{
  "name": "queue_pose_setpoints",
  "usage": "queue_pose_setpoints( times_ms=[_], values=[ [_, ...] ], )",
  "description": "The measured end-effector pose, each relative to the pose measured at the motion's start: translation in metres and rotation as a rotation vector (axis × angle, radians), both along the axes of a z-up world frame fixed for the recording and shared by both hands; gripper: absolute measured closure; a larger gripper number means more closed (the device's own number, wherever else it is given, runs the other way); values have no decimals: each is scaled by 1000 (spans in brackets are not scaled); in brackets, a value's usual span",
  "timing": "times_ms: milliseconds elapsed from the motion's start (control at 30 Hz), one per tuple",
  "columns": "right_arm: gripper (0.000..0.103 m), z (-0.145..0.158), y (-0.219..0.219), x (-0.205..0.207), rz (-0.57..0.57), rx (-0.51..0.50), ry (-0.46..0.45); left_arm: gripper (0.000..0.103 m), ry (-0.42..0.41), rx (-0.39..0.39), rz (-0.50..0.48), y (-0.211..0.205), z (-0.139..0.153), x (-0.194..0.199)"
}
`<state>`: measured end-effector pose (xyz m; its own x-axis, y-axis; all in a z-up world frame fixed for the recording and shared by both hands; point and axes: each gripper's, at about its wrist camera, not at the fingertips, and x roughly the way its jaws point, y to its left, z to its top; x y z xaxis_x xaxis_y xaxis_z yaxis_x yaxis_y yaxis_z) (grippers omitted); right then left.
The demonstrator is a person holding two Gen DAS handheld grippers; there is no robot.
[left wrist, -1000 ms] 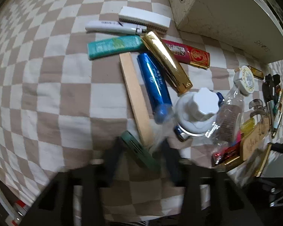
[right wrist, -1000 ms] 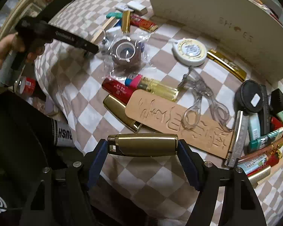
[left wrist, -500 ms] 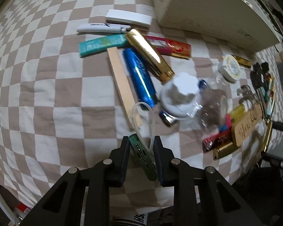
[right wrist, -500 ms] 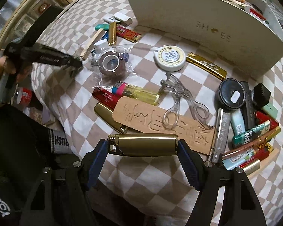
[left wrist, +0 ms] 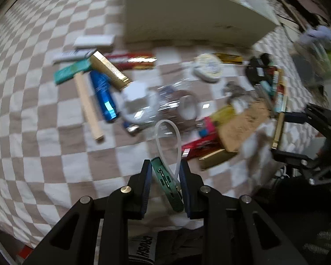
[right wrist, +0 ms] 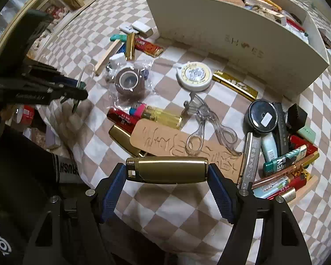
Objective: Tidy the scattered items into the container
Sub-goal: 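Lift the gold lighter with the right tool while the left tool lifts the clothespin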
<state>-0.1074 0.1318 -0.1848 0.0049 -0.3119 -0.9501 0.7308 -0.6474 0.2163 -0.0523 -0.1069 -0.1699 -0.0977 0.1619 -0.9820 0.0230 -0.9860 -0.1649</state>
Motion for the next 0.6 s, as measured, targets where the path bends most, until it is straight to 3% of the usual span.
queue_pose_setpoints(
  times_ms=[333,600],
  values=[
    [28,24,-5,-1,-38,-63,44,78,103,59,-52,78,26,-26],
    [28,55,-3,-11,-88,-136,102,78,180,93,-27,75,58,-34]
  ],
)
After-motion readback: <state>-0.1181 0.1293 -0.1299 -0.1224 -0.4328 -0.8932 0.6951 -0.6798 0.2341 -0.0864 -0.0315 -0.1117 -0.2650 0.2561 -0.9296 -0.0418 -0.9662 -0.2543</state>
